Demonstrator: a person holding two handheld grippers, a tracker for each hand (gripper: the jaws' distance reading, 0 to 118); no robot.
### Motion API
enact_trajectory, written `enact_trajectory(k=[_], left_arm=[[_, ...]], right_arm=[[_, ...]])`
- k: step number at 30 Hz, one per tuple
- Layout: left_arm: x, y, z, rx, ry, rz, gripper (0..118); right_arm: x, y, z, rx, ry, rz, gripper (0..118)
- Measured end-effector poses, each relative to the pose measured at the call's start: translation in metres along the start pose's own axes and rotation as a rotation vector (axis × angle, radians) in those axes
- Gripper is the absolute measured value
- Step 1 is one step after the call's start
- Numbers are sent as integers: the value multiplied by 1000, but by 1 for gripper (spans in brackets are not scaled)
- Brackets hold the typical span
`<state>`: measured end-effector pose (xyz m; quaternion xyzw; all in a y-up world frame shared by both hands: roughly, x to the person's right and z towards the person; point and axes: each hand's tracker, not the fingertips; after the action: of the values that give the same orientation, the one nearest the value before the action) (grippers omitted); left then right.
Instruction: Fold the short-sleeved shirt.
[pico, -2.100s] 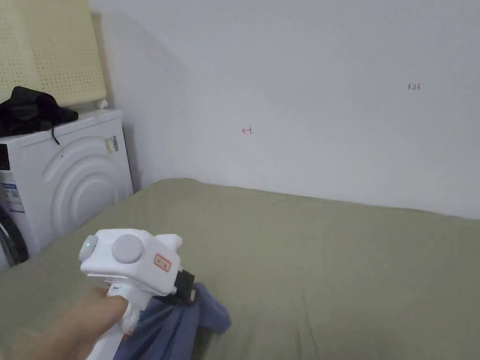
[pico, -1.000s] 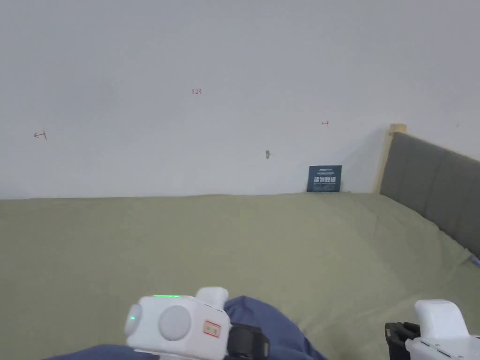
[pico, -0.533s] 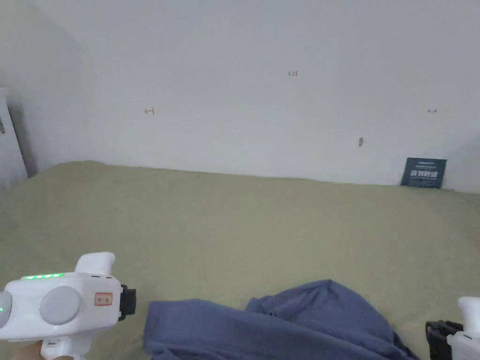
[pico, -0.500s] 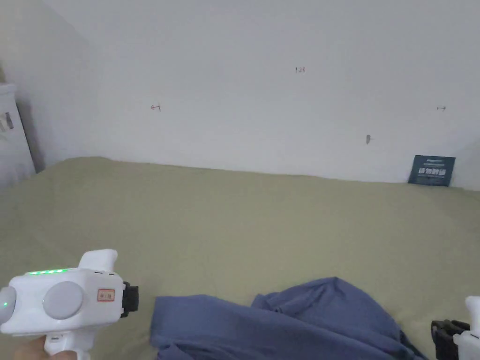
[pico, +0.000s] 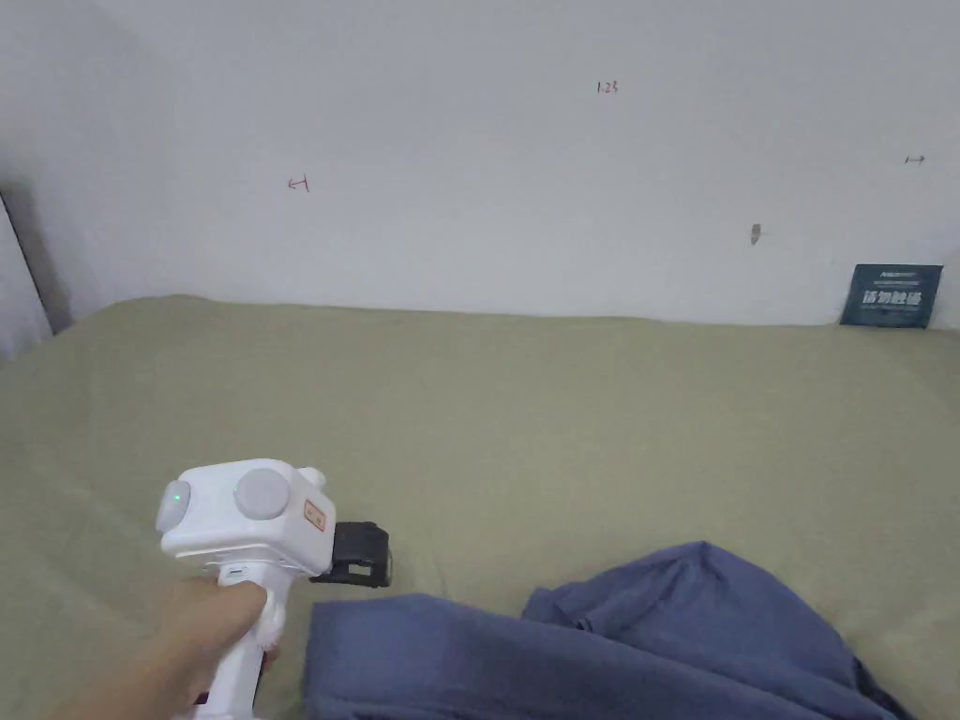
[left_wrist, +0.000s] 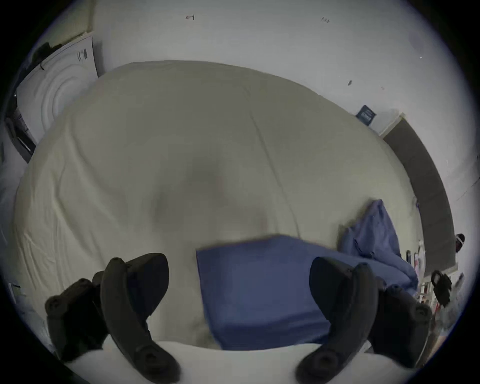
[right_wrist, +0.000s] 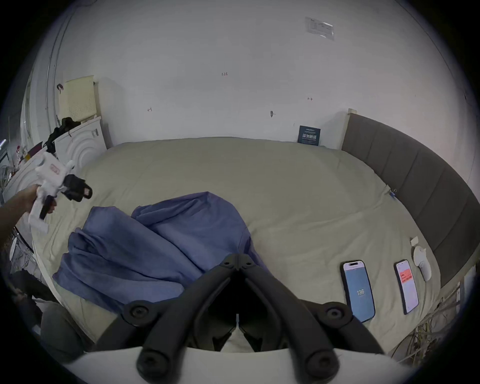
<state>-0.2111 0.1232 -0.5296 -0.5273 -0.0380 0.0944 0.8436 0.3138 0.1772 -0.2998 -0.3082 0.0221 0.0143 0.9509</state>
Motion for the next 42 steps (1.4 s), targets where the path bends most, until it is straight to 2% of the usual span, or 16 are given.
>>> enact_trajectory(k=[6, 8, 10, 11, 12, 13, 14, 15, 22, 23, 24, 25, 26, 30, 33, 42], left_arm=[[3, -4, -51, -167, -27, -3, 106], [4, -6, -57, -170, 29, -73, 73], [12, -11, -49, -113, 229, -159, 65], [20, -21, -37, -98, 217, -167, 50], [27, -31, -23, -92, 161, -155, 38], [24, -33, -18, -79, 80, -139, 12], [23, -35, -15, -81, 40, -108, 3], [21, -38, -9, -62, 28, -83, 3], [8, -16, 3, -23, -44, -79, 3], [8, -17, 7, -12, -44, -83, 3], [7, -15, 6, 3, -42, -88, 3], [7, -16, 11, 41, -26, -88, 3], [6, -17, 17, 82, -17, -80, 3], [3, -13, 40, 163, -90, -63, 3], [5, -8, 71, 232, -110, -75, 3], [-4, 38, 168, 442, -151, -71, 3]], right_arm=[[7, 2, -14, -24, 0, -24, 0], [8, 1, -19, -48, 33, -41, 3], [9, -2, -24, -74, 50, -86, 5], [13, -7, -29, -90, 87, -119, 14], [15, -9, -31, -106, 114, -138, 37], [15, -12, -35, -133, 129, -143, 70], [13, -16, -40, -178, 135, -136, 110], [10, -20, -42, -174, 128, -125, 118], [18, -37, -61, -199, 145, -188, 110], [18, -35, -64, -214, 144, -216, 80], [21, -36, -67, -246, 169, -263, 29], [23, -36, -71, -273, 204, -320, 9], [24, -41, -75, -264, 239, -364, 9], [15, -28, -72, -159, 163, -167, 9], [8, -6, -59, -85, 199, -215, 9], [10, 103, -41, 111, 198, -99, 9]])
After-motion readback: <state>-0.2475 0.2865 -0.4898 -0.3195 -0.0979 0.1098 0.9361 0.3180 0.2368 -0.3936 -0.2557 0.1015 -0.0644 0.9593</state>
